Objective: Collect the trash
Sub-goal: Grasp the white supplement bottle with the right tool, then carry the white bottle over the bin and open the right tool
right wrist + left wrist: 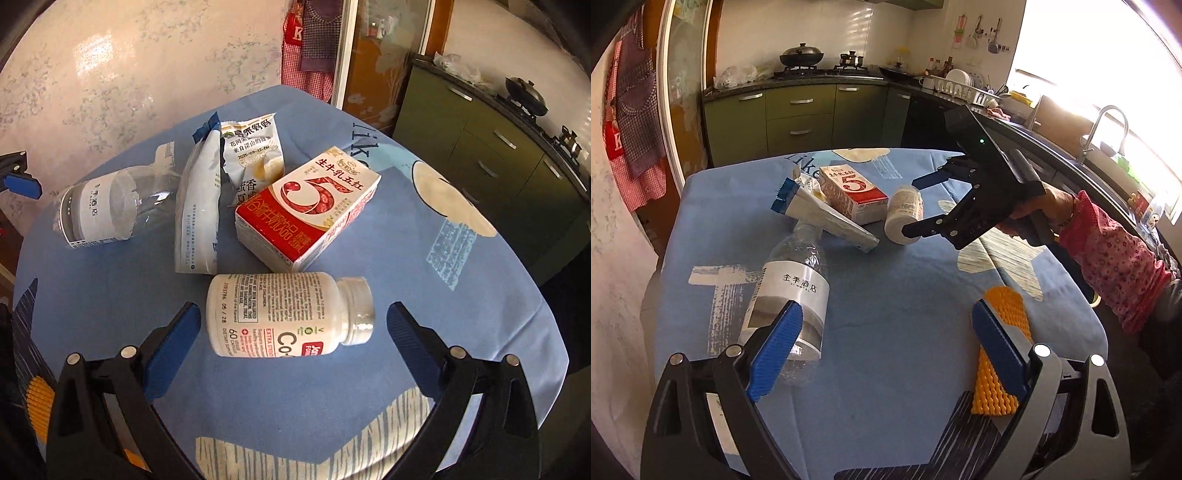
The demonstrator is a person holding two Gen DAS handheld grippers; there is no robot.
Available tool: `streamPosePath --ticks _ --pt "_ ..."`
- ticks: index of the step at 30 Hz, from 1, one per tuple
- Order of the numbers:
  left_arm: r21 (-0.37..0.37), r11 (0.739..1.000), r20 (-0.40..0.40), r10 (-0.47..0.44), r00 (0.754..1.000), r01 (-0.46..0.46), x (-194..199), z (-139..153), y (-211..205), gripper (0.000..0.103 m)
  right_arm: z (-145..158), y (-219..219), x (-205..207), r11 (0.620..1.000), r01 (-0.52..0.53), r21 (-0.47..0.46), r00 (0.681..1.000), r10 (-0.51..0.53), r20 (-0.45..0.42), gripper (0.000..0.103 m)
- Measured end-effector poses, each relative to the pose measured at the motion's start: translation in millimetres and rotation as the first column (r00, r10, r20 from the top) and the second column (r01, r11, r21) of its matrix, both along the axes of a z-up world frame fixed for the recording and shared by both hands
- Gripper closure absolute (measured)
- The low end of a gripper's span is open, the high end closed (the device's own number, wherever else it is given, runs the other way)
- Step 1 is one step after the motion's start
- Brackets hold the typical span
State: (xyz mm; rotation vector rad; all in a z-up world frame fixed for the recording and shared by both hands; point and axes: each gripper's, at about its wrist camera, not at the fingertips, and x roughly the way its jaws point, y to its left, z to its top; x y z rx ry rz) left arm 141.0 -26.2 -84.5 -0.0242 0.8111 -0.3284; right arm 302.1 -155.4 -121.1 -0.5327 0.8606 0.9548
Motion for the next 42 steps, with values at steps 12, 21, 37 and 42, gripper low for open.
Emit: streamPosePath --ticks 12,21,37,42 --pt "-0.024 1.0 0.003 -0.006 1.0 0.006 -4 -1 -2 0.011 21 -48 -42 0.98 0.168 0.104 0.986 -0.166 -0.031 0.024" --pt "-0.037 0.995 -0.004 -0.088 0.996 0.088 -14 -7 -26 0.011 43 -178 -136 0.861 0.495 0.118 0.867 -0.498 -0.002 0.024" --pt "-0.03 0.988 0.005 -0.149 0.989 0.149 -21 0 -52 0.011 -33 -380 -141 0.334 0.941 -0.061 0.331 -0.942 -0.061 0.021" --pt "-0.028 0.988 -0.008 -0.151 0.988 0.151 -18 -4 -52 0.011 -17 -380 -154 0.272 0.962 0.015 0.273 -0.959 -0.083 0.019"
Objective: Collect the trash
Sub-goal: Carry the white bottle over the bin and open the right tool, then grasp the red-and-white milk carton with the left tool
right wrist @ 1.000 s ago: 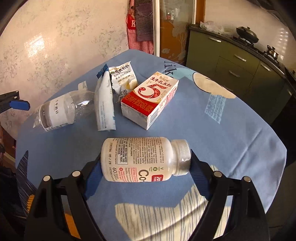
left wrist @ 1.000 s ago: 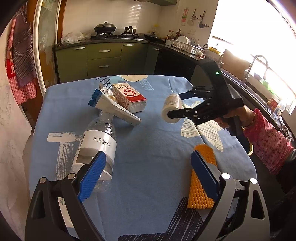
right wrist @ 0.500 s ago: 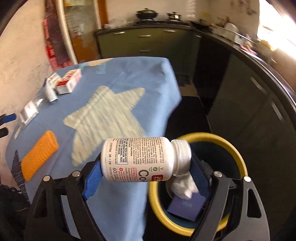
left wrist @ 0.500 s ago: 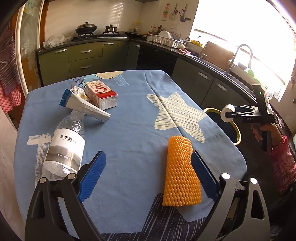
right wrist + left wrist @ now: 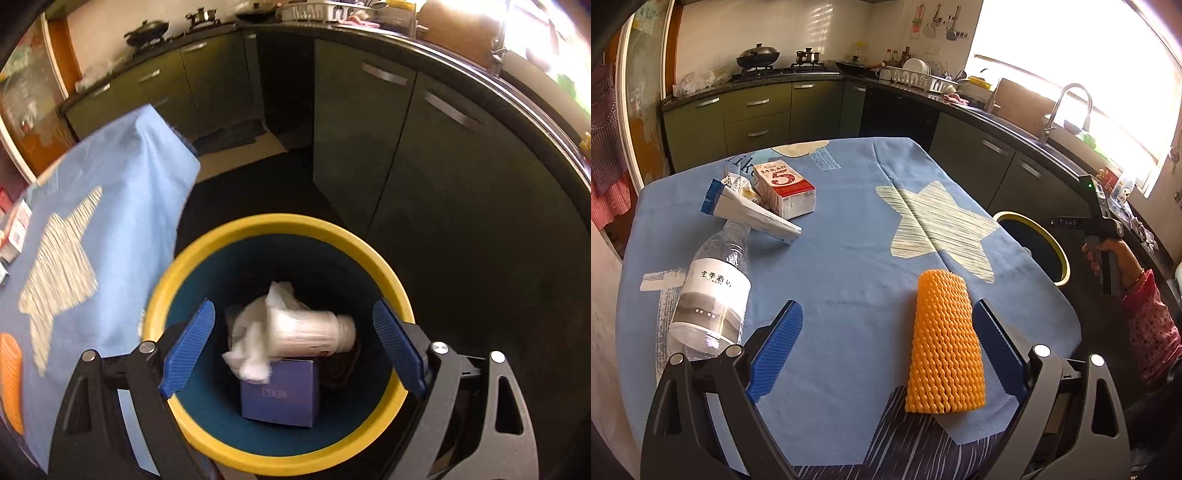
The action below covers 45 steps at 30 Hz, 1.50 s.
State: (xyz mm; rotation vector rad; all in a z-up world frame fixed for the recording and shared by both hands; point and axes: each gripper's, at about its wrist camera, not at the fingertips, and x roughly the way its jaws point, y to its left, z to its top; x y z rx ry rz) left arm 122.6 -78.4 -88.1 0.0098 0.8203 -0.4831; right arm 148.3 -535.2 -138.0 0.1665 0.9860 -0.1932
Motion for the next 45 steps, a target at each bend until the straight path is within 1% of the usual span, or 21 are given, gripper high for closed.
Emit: streamPosePath --ticks 5,10,12,14,18,20,24,26,27,29,32,35,38,40,41,43,45 --pt "0.004 1.0 -0.002 0.0 1.0 0.0 5 -1 -2 0.011 12 25 -30 0.999 -0.039 0.001 0.998 0.039 0.04 0.016" --pt "0.042 0.999 -0.014 -0.005 1.0 0.005 26 11 -12 0.011 16 54 -47 0.996 -0.091 0.015 0.994 0.09 0.057 0.015" --pt "0.061 0.998 -0.018 0.01 1.0 -0.009 42 20 -16 0.011 19 65 -50 0.993 -0.116 0.024 0.991 0.114 0.064 0.014" --pt "0.055 0.998 -0.031 0.029 0.999 -0.028 60 30 -18 0.011 21 75 -50 0.99 -0.138 0.03 0.988 0.136 0.067 0.013" --pt "0.056 0.992 -0.095 0.119 0.988 -0.114 114 48 -17 0.011 27 94 -48 0.982 -0.189 0.023 0.978 0.186 0.089 0.013" --pt "0.074 0.984 -0.133 0.172 0.976 -0.164 141 49 -16 0.011 30 102 -46 0.977 -0.213 0.029 0.972 0.209 0.11 0.012" --pt "0.128 0.963 -0.246 0.261 0.933 -0.236 199 33 -14 0.011 31 118 -45 0.965 -0.262 0.028 0.957 0.256 0.134 0.012" --pt "0.145 0.953 -0.312 0.3 0.902 -0.267 224 19 -12 0.012 30 126 -45 0.958 -0.286 0.026 0.95 0.28 0.139 0.011" --pt "0.152 0.949 -0.343 0.312 0.886 -0.276 235 12 -12 0.015 29 130 -46 0.955 -0.296 0.026 0.947 0.29 0.14 0.011" --pt "0.172 0.938 -0.379 0.344 0.859 -0.3 253 0 -11 0.018 27 133 -45 0.952 -0.305 0.026 0.943 0.298 0.145 0.011" --pt "0.212 0.921 -0.376 0.384 0.843 -0.326 275 -14 -12 0.019 23 136 -46 0.946 -0.322 0.045 0.938 0.312 0.151 0.011" --pt "0.239 0.901 -0.389 0.431 0.814 -0.362 291 -26 -9 0.021 19 136 -46 0.941 -0.334 0.064 0.935 0.321 0.153 0.011" --pt "0.262 0.888 -0.401 0.456 0.795 -0.378 304 -37 -7 0.024 16 134 -46 0.939 -0.336 0.072 0.934 0.323 0.154 0.011" --pt "0.274 0.887 -0.409 0.457 0.79 -0.372 311 -44 -7 0.026 14 132 -46 0.939 -0.334 0.077 0.935 0.32 0.153 0.011" --pt "0.283 0.884 -0.418 0.463 0.781 -0.373 314 -49 -6 0.03 13 131 -46 0.94 -0.333 0.08 0.936 0.318 0.152 0.011" --pt "0.291 0.881 -0.431 0.469 0.771 -0.374 319 -55 -5 0.032 12 130 -46 0.941 -0.327 0.085 0.938 0.313 0.15 0.011" --pt "0.302 0.881 -0.431 0.468 0.772 -0.365 322 -61 -6 0.038 11 128 -45 0.942 -0.324 0.088 0.939 0.309 0.149 0.011"
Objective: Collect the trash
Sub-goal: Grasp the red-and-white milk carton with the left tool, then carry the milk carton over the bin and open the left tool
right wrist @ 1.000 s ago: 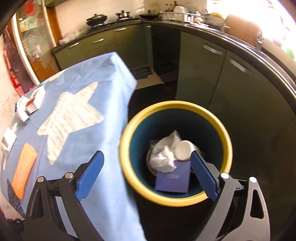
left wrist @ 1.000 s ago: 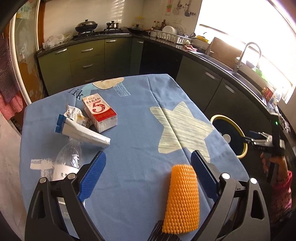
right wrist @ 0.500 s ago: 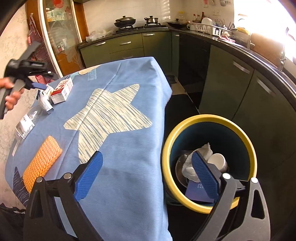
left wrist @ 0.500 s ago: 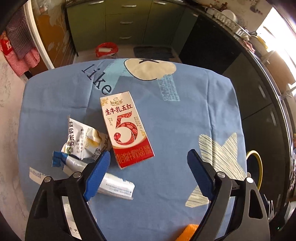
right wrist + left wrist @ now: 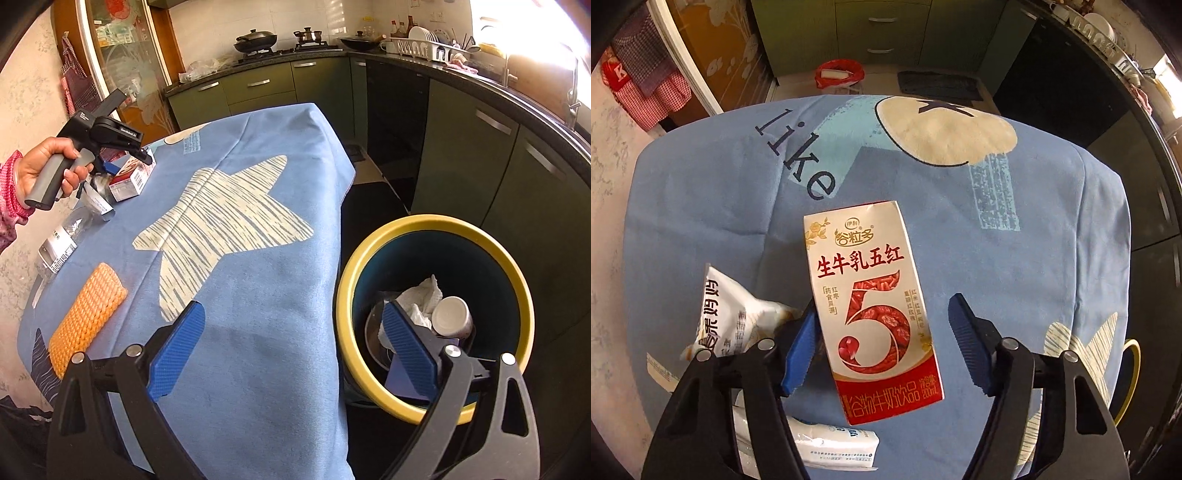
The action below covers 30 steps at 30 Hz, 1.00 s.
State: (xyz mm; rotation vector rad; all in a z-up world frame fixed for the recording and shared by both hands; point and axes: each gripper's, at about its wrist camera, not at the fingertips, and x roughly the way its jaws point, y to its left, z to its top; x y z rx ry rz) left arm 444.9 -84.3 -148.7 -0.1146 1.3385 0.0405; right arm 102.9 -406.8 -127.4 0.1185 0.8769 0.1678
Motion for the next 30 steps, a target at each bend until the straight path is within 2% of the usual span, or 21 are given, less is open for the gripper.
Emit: streamPosePath --ticks 3,6,9,12,16,20,23,26,30 --pt "0.005 1.0 -0.009 -0.011 1.0 0.011 3 -7 -3 0.047 0 -1 0 1.0 0.004 0.001 1.0 -0.004 -0.001 0.011" --pt "0.026 0.999 0.011 -0.044 0.999 0.043 4 -6 -7 0.048 -1 -1 -2 1.0 0.006 -0.001 1.0 -0.006 -0.002 0.011" --pt "0.01 0.996 0.016 -0.092 0.996 0.091 -2 -1 -17 0.049 1 1 -5 1.0 0.005 -0.005 1.0 -0.005 -0.001 0.011" --pt "-0.024 0.988 0.031 -0.153 0.988 0.154 -12 12 -27 0.049 2 2 -8 1.0 0.008 -0.007 1.0 -0.008 0.001 0.011" --pt "-0.044 0.963 0.049 -0.264 0.963 0.266 -32 42 -42 0.049 3 3 -14 1.0 0.011 -0.01 1.0 -0.011 0.005 0.011" --pt "-0.029 0.933 0.086 -0.355 0.931 0.358 -63 78 -60 0.049 2 1 -20 1.0 0.02 -0.001 1.0 -0.02 0.009 0.011" --pt "-0.004 0.904 0.132 -0.423 0.896 0.427 -93 102 -78 0.049 2 -4 -26 0.999 0.034 -0.002 0.999 -0.034 0.015 0.011" --pt "0.031 0.869 0.19 -0.491 0.85 0.494 -128 119 -100 0.049 4 -12 -34 0.999 0.053 -0.013 0.998 -0.053 0.021 0.011" --pt "0.064 0.806 0.236 -0.585 0.776 0.588 -168 119 -148 0.049 9 -32 -51 0.994 0.103 -0.04 0.994 -0.102 0.029 0.011"
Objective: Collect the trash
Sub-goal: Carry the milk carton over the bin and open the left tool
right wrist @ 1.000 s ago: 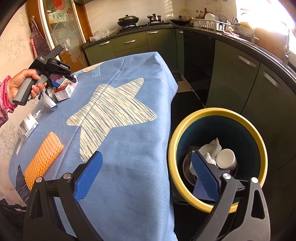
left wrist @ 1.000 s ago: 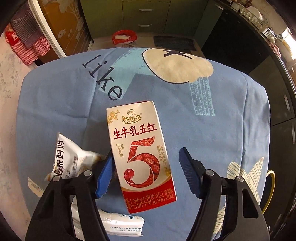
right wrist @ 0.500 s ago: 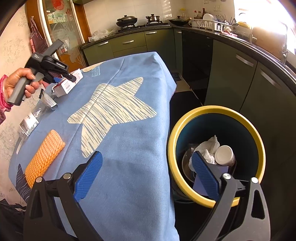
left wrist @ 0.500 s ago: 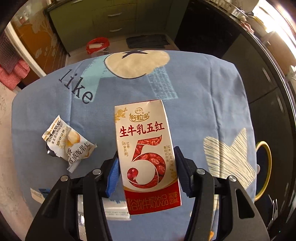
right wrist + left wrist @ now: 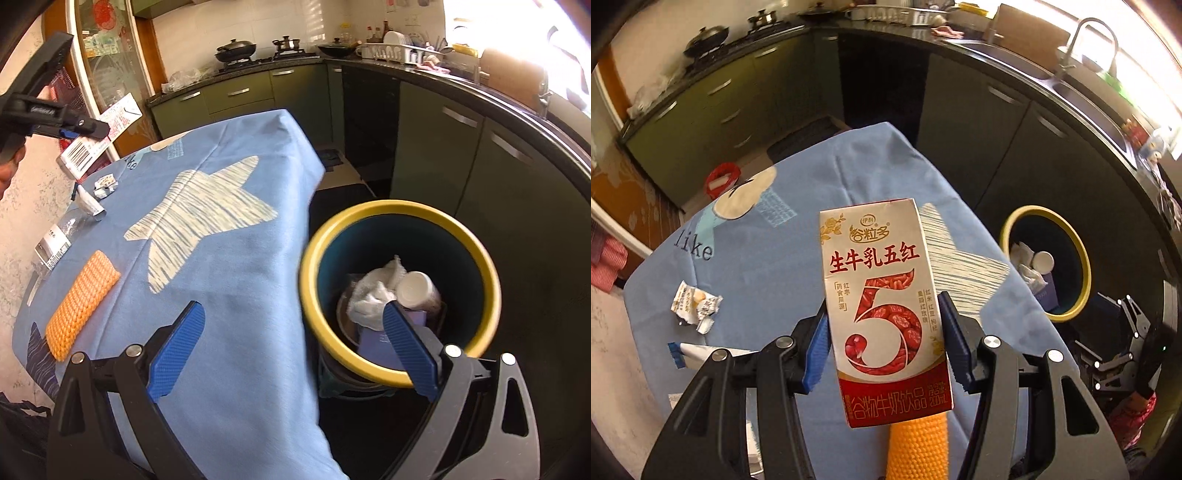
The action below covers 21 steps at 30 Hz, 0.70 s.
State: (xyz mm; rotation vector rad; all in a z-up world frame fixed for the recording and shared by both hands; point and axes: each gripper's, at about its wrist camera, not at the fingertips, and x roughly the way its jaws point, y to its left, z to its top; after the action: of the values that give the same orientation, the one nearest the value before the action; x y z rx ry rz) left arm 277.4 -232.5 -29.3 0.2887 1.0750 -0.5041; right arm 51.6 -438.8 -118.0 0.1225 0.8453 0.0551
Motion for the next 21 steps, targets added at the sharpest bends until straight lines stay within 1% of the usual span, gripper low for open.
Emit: streamPosePath --ticks 5,7,11,17,21 --pt "0.001 0.991 -0.008 -0.135 0.991 0.135 -31 -17 -63 0.049 3 -35 -24 0.996 0.09 -0.024 0.996 -0.09 -0.004 0.011" --pt "0.005 0.981 -0.015 -0.193 0.981 0.193 -39 -25 -91 0.049 3 -49 -34 0.991 0.128 -0.026 0.992 -0.128 -0.006 0.011" --pt "0.013 0.96 -0.027 -0.28 0.96 0.281 -49 -40 -144 0.049 0 -77 -53 0.98 0.197 -0.022 0.98 -0.198 -0.014 0.011" --pt "0.046 0.928 -0.03 -0.368 0.929 0.369 -51 -59 -211 0.049 -9 -107 -69 0.965 0.262 0.0 0.965 -0.262 -0.027 0.011" --pt "0.06 0.916 -0.042 -0.396 0.917 0.398 -44 -71 -245 0.049 -15 -120 -72 0.96 0.281 0.015 0.959 -0.28 -0.035 0.011"
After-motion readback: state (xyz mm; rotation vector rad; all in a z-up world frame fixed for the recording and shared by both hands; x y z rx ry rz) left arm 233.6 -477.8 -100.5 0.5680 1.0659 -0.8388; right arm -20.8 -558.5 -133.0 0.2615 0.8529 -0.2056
